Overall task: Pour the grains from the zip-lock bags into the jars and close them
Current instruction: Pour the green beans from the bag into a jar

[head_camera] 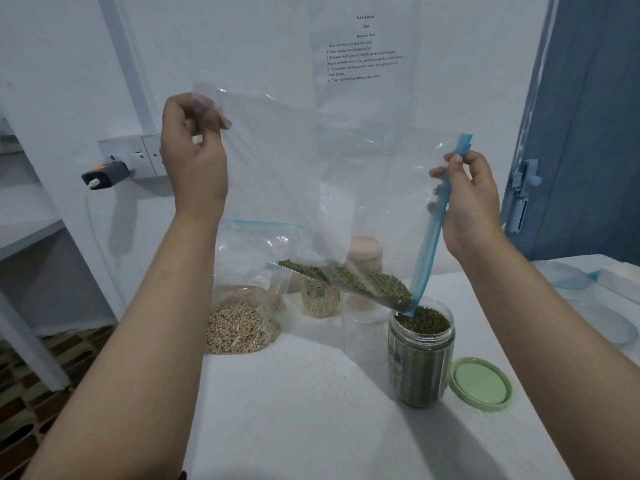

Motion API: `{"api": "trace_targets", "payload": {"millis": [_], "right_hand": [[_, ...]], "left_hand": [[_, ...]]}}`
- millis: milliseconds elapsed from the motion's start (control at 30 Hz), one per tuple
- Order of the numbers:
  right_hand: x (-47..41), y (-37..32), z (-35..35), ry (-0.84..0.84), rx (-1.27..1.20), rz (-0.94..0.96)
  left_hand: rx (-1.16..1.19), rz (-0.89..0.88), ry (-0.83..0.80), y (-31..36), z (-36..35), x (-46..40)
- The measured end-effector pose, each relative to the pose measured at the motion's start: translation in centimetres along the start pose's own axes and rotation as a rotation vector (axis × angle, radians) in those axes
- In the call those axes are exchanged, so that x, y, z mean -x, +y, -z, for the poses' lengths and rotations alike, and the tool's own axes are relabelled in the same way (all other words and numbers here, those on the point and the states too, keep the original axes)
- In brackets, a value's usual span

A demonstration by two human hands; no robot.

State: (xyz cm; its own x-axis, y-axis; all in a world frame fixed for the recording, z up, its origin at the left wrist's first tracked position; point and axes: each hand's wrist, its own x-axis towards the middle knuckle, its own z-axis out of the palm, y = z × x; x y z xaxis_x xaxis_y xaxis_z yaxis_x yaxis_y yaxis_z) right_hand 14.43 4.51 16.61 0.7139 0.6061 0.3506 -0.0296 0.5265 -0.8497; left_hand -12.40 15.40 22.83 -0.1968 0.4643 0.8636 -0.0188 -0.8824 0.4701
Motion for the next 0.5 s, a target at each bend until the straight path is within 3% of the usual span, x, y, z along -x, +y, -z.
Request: {"api": "trace_targets", "payload": {"millis": [500], "right_hand": [[0.6,0.9,-2.3,-0.183,0.203,0.119]], "left_hand": [[0.017,0.172,0.153,-2.7,4.2,4.5]]}}
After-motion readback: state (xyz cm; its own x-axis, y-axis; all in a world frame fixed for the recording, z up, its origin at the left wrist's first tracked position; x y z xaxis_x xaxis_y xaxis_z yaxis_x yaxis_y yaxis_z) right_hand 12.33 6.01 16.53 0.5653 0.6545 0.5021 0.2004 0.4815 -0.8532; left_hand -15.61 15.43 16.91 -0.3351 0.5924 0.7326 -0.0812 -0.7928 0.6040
